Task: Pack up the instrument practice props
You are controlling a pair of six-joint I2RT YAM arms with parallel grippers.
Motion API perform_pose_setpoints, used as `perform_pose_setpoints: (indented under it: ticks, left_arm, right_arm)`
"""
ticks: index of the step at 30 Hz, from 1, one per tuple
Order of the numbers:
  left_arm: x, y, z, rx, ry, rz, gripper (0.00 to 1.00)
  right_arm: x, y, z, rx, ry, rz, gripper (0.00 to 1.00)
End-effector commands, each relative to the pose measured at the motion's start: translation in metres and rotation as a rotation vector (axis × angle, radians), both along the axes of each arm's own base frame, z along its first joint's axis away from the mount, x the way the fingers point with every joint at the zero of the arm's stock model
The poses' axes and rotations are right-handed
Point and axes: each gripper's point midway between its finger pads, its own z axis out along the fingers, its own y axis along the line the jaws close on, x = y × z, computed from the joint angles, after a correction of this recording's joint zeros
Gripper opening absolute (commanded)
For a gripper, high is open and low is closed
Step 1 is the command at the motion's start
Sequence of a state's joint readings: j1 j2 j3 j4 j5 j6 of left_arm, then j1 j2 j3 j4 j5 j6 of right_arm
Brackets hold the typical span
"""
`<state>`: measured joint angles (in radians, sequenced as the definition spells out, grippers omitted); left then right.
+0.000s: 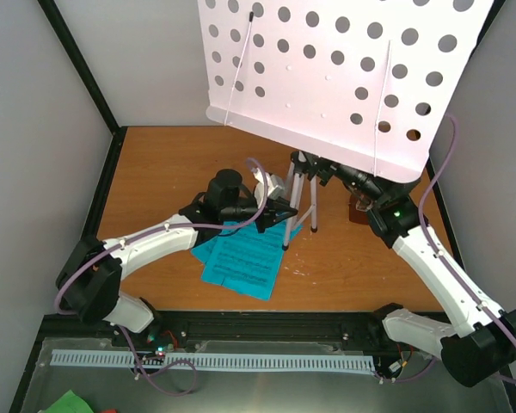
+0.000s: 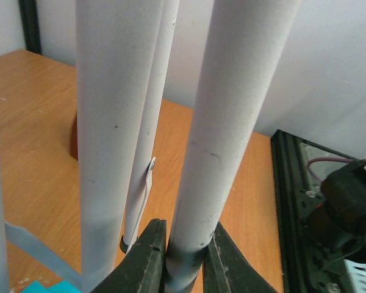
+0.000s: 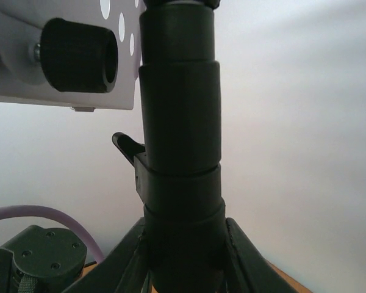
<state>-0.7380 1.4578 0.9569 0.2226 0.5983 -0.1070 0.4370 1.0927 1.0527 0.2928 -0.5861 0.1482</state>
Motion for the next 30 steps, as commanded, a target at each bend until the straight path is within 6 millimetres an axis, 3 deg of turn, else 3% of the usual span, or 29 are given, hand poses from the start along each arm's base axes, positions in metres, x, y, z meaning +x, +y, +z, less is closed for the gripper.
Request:
perform_pose_setpoints:
  ticks: [1, 9, 14, 23, 30]
  left_arm:
    - [0.002, 0.006, 0.167, -0.425, -0.101, -0.001, 0.00]
    - [-0.006, -0.009, 0.144, -0.429, 0.185, -0.077, 0.00]
    - [0.002, -0.014, 0.127, -0.418, 0.317, -0.053, 0.00]
    - [0.028, -0.022, 0.060, -0.335, 0.474, 0.080, 0.00]
    - [0.047, -0.020, 0.011, -0.253, 0.497, 0.200, 0.00]
  right_arm:
    - [-0.017, 0.014, -0.045, -0.051, 0.230, 0.085, 0.03]
    - [0.005, 0.003, -0.063, -0.027, 0.473, -0.047, 0.03]
    - [0.025, -0.001, -0.094, -0.040, 0.584, -0.137, 0.03]
    - [0.055, 0.014, -0.153, -0.011, 0.702, -0.137, 0.03]
    - [0.075, 0.016, -0.198, -0.004, 0.787, -0.126, 0.03]
